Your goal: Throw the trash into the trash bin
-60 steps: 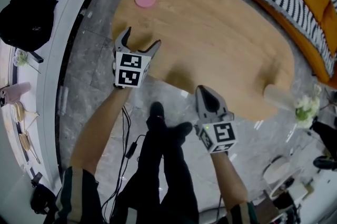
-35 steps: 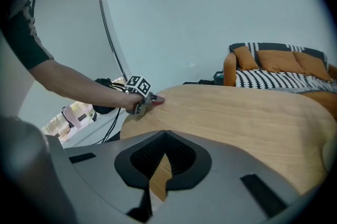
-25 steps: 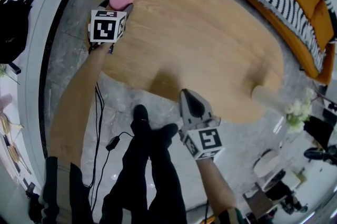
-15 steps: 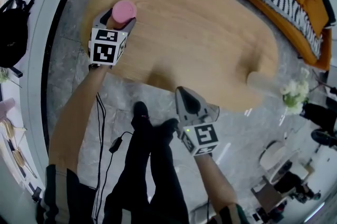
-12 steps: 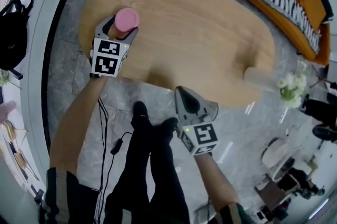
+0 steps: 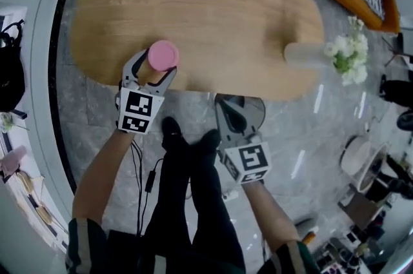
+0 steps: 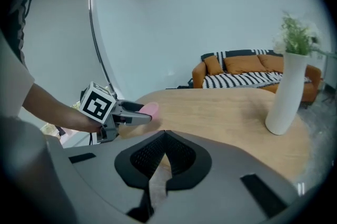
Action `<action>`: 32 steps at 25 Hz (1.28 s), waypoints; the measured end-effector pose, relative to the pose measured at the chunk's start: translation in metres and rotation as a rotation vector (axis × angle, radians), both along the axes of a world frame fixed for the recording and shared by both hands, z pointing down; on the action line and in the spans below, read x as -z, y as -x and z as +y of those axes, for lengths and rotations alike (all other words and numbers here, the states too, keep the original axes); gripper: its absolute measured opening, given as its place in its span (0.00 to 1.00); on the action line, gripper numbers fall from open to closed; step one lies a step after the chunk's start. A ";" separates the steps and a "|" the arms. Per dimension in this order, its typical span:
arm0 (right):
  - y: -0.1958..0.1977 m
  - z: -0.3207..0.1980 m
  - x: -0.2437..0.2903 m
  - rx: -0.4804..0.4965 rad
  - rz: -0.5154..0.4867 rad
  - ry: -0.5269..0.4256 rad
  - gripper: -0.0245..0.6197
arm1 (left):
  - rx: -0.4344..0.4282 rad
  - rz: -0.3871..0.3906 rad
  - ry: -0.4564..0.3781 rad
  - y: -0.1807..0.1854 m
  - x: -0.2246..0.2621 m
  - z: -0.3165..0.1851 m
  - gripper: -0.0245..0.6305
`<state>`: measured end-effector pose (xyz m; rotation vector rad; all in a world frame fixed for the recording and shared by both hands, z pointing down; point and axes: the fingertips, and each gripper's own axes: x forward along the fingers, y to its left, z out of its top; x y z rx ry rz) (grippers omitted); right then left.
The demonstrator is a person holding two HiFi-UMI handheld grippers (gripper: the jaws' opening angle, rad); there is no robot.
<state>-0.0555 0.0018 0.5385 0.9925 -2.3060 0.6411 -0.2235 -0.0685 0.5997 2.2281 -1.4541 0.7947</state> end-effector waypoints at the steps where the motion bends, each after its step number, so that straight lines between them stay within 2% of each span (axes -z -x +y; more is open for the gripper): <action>1: -0.009 0.003 -0.001 -0.014 -0.003 -0.002 0.04 | -0.023 0.005 -0.001 -0.015 0.001 0.005 0.58; 8: -0.075 0.014 -0.013 -0.166 -0.025 -0.020 0.04 | -0.218 -0.007 -0.021 -0.117 0.001 0.038 0.58; 14: -0.138 0.032 -0.022 -0.285 -0.043 -0.010 0.04 | -0.347 0.007 0.008 -0.196 -0.005 0.062 0.58; 21: -0.222 0.058 -0.046 -0.451 0.001 0.007 0.04 | -0.501 0.028 0.062 -0.285 -0.034 0.100 0.58; 27: -0.271 0.082 -0.064 -0.537 0.023 0.064 0.04 | -0.538 0.045 0.172 -0.331 -0.092 0.120 0.58; 32: -0.294 0.109 -0.081 -0.574 0.014 0.097 0.04 | -0.558 -0.002 0.262 -0.350 -0.144 0.143 0.58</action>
